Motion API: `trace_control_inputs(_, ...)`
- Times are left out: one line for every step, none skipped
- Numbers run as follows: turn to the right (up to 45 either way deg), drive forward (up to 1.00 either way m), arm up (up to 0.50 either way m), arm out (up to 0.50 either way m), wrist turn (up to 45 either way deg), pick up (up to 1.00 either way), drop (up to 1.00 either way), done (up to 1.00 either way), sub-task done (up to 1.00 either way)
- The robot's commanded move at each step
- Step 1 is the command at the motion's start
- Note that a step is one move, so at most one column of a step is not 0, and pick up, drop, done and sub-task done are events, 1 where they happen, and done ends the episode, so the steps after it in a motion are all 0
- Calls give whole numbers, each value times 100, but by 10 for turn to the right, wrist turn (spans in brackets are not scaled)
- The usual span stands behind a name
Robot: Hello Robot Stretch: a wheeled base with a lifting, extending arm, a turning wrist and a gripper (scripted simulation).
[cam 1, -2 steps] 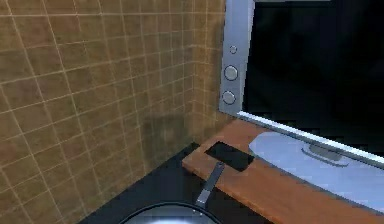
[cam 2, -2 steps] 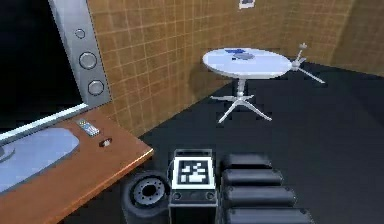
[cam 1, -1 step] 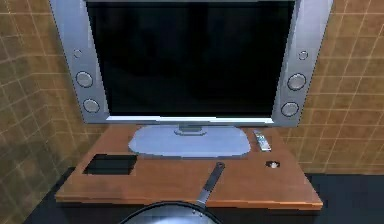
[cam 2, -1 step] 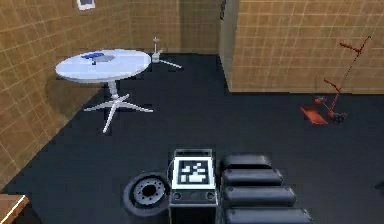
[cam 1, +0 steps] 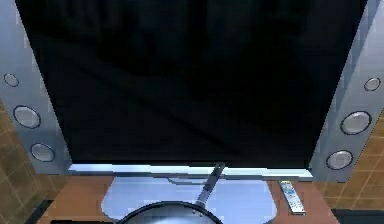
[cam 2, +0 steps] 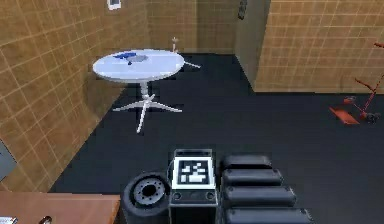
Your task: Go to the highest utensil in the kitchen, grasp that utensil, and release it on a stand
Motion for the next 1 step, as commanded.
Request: trace_control_inputs(-450, 0, 0, 0, 0, 0, 0, 0, 0)
